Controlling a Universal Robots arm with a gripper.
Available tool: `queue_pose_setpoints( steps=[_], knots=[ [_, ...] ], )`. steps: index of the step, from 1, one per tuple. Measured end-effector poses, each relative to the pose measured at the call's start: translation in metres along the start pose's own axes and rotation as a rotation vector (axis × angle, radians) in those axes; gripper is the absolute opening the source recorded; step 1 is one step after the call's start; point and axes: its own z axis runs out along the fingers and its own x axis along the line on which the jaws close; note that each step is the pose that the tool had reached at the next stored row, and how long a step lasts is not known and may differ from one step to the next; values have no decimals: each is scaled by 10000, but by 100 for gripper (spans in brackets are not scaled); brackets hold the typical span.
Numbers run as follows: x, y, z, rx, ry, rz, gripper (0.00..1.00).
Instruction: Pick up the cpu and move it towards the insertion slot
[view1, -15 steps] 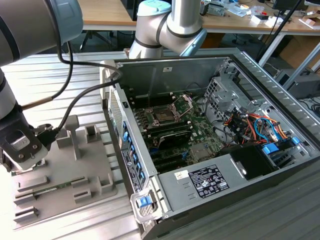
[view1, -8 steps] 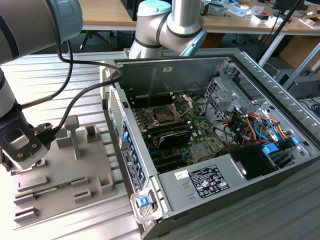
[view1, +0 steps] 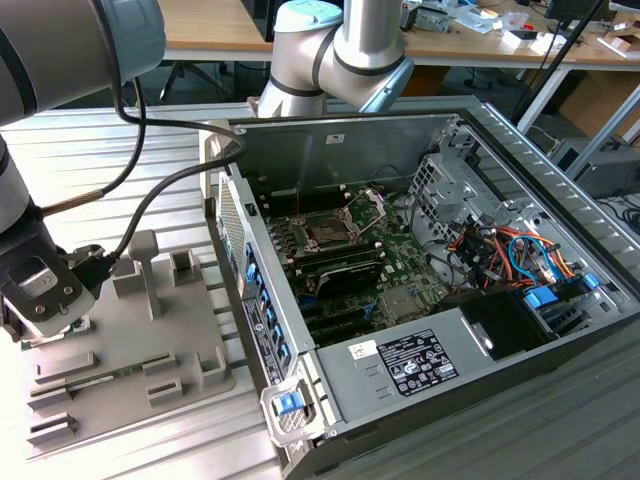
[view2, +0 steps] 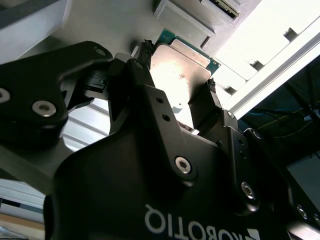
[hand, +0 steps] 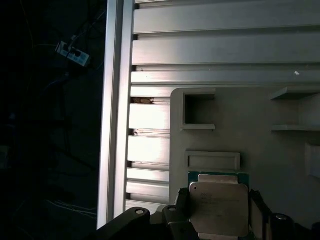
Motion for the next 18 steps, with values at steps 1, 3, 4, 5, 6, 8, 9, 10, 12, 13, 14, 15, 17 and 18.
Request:
queue_pose_setpoints(
  steps=[1,3,4,5,6,8,9,10,12,13,14,15,17,18],
  knots=[
    [0,0,-2,1,0,0,55],
    [0,0,-6,1,1,0,55],
    [0,0,-8,0,0,0,55],
    [0,0,-10,1,0,0,55],
    [0,0,-12,1,1,0,55],
    [0,0,-16,1,0,0,55],
    [0,0,-18,1,0,0,55],
    [0,1,-19,0,0,0,55],
    [0,1,-23,1,0,0,55],
    [0,1,-26,0,0,0,55],
    [0,1,-28,1,1,0,55],
    [0,1,-30,1,0,0,55],
    [0,1,-35,0,0,0,55],
    [0,1,-37,0,0,0,55]
  ],
)
